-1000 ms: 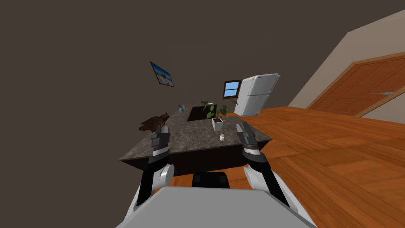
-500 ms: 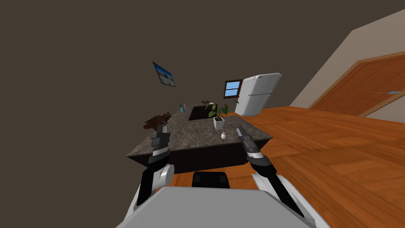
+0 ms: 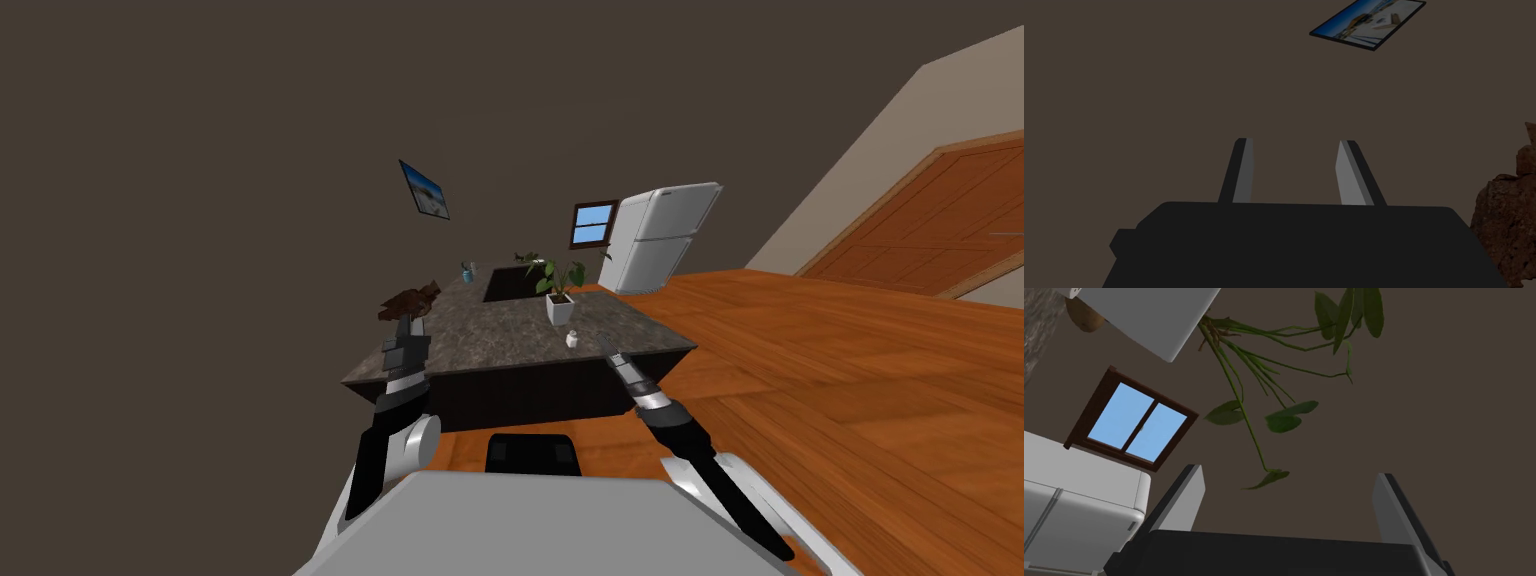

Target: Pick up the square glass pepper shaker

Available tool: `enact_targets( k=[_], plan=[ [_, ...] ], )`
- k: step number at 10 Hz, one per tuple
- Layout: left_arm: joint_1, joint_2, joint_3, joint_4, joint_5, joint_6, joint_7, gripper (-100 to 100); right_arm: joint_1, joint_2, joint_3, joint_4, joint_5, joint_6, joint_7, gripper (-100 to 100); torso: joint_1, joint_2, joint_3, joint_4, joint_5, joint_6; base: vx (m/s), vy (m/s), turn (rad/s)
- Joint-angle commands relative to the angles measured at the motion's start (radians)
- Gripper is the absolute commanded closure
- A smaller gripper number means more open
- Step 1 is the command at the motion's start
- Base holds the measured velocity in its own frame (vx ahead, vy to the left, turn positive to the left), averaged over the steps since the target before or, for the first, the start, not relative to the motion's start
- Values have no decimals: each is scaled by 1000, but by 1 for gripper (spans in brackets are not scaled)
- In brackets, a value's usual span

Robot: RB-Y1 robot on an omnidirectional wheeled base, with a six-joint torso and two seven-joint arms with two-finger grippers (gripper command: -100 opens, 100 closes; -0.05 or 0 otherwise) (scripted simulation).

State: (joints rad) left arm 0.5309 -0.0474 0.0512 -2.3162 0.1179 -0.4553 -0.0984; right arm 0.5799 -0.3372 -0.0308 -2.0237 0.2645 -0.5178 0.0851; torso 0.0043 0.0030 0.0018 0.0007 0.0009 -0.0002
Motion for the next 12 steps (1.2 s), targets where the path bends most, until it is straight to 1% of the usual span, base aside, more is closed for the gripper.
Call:
enact_targets(
  k=[1, 2, 3, 6, 7, 12],
  plan=[
    [0, 0, 0, 0, 0, 0, 0, 0, 23, -50, -9, 18, 28, 25, 16, -100, 0, 0, 0, 0, 0, 0, -48, 90, 66],
    [0, 0, 0, 0, 0, 0, 0, 0, 30, -78, -14, 39, 46, 40, 26, -100, 1, 0, 0, 0, 0, 0, -51, 79, 57],
    [0, 0, 0, 0, 0, 0, 0, 0, 30, -86, -14, 39, 46, 40, 26, -100, 0, 0, 0, 0, 0, 0, -31, 50, 17],
    [0, 0, 0, 0, 0, 0, 0, 0, 45, -181, -27, 103, 98, 91, 53, -100, -1, -1, -1, 0, 0, 0, -24, 70, 81],
    [0, 0, 0, 0, 0, 0, 0, 0, 45, -185, -27, 103, 98, 91, 53, -100, 0, -1, -1, 0, 0, 0, -14, 62, 18],
    [0, 0, 0, 0, 0, 0, 0, 0, 52, -342, -38, 212, 177, 192, 91, -100, 1, -3, -2, -1, 0, 0, -1, 83, 95]
  ],
)
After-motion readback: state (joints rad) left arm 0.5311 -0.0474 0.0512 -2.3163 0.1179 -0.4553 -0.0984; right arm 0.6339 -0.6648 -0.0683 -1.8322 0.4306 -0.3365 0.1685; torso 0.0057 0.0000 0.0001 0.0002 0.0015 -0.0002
